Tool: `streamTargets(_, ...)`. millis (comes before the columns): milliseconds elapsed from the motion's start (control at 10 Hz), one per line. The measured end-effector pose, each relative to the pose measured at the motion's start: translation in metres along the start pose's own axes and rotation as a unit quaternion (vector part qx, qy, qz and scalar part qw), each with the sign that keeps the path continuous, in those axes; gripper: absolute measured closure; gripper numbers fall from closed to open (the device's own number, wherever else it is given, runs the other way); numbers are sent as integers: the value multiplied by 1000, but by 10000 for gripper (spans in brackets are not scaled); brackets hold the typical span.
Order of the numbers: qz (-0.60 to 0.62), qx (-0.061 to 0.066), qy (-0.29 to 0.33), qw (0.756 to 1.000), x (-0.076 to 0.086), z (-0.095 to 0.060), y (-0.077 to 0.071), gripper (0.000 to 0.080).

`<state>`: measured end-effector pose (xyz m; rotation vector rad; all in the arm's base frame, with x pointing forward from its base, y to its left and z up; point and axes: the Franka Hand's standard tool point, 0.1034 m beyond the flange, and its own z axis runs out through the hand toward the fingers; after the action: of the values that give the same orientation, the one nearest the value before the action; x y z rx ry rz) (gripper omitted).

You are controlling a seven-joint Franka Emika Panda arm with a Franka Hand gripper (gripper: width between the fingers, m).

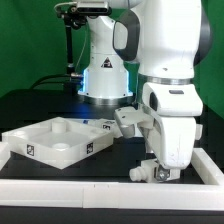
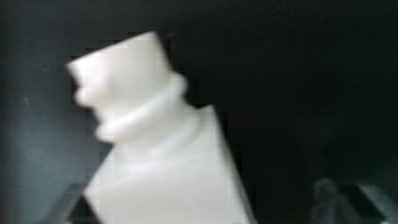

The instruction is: Assemble one leg

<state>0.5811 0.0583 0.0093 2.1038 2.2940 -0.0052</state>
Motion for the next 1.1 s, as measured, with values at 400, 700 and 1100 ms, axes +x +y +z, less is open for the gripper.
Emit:
streamTargets(400,37,-3,-10,999,3,-25,-18,518)
streamTargets(700,95,-6,-18,995,8,-64,-71,518)
streamTargets(1100,100,-5,-17,995,9,-63,-75,517)
